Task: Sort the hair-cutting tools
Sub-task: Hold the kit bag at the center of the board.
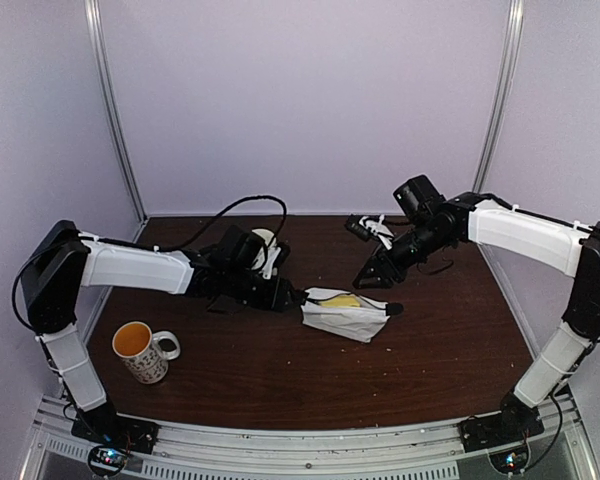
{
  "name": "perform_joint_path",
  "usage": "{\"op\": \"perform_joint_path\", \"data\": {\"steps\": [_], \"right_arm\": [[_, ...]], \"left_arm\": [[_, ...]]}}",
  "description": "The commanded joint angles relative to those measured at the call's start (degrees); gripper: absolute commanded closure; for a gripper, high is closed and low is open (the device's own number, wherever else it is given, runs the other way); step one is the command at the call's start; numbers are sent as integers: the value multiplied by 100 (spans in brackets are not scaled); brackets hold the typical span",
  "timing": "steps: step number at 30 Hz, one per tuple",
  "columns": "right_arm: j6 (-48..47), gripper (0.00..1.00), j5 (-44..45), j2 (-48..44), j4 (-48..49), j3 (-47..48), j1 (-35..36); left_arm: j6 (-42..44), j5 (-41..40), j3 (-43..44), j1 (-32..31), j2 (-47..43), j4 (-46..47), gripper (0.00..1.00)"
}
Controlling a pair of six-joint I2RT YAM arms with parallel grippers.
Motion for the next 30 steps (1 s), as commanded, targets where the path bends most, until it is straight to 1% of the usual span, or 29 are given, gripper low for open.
{"op": "perform_joint_path", "data": {"steps": [1,3,5,7,10,13,15,16,18,20,22,26,27,29,30], "right_arm": [[107,53,-412,13,-156,-65,114],[149,53,-446,28,-16,-218,154],[199,53,-497,93,76,-290,193],[260,52,-560,206,100,-276,207],[356,53,-591,349,85,-198,222],[446,53,-596,455,76,-139,246],[538,54,-633,533,71,-91,265],[563,54,-654,580,55,-66,273],[575,55,-654,673,25,-20,304],[567,55,-681,742,21,16,329],[573,56,-726,807,15,50,343],[606,56,-721,896,20,137,363],[629,56,-692,922,33,169,370],[718,57,-582,1028,27,282,380],[763,57,-529,1104,-20,376,387]], "left_arm": [[-291,412,172,97,119,442,54],[-350,405,114,123,146,586,48],[-391,514,69,155,177,817,48],[-432,623,50,188,195,1027,50],[-513,788,16,200,201,1365,56],[-535,896,99,211,281,1318,68],[-589,958,100,214,294,1271,71],[-604,957,84,218,262,1215,70],[-600,907,19,212,169,1133,63],[-504,822,0,212,95,946,58],[-408,787,25,213,69,777,60],[-381,870,41,210,47,642,75],[-382,907,31,212,39,622,80],[-388,969,-1,218,-11,618,95],[-407,998,-28,213,-70,627,99]]}}
